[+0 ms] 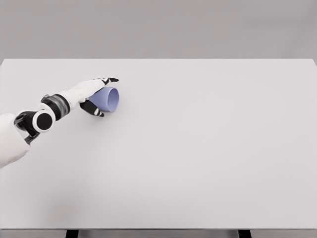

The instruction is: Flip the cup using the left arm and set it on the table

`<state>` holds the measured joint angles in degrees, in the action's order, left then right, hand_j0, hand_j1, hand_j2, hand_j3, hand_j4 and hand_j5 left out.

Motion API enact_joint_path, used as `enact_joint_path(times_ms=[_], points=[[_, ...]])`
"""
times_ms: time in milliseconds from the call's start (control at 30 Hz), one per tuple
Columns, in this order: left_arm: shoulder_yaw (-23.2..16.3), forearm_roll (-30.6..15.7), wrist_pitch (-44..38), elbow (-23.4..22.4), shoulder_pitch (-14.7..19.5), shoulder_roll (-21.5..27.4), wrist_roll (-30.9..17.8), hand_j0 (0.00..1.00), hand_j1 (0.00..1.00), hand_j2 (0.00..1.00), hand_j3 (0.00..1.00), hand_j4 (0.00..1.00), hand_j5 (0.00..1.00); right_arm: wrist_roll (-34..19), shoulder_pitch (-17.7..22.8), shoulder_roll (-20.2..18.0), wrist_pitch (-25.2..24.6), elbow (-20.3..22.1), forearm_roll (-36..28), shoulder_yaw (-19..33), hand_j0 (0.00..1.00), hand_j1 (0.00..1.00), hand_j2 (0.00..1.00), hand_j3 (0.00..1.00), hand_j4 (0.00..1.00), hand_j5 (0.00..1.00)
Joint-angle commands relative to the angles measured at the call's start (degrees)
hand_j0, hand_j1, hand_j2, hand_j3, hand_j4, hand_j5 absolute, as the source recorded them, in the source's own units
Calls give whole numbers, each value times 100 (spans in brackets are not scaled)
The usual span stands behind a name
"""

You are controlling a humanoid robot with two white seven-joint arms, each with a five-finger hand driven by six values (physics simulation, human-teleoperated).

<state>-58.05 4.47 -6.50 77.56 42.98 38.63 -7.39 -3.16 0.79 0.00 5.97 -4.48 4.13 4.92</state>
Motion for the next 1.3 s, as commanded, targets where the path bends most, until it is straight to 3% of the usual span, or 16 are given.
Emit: enact_joint_path(times_ms=[0,200,467,700,1267], points=[[4,19,-1,-40,0,-49,9,94,94,94,94,94,94,-1,0,0,0,0,0,0,100,100,100,100,100,100],[13,19,-1,-22,9,-49,9,79,79,79,79,79,79,-1,0,0,0,0,0,0,100,100,100,100,100,100],[57,-8,8,31,-9,-31,9,79,79,79,79,79,79,-1,0,0,0,0,0,0,100,100,100,100,100,100],[338,-69,8,206,-26,22,27,80,80,80,80,80,80,-1,0,0,0,0,0,0,100,100,100,100,100,100],[822,-1238,8,532,-79,74,80,80,80,80,80,80,80,-1,0,0,0,0,0,0,100,100,100,100,100,100]])
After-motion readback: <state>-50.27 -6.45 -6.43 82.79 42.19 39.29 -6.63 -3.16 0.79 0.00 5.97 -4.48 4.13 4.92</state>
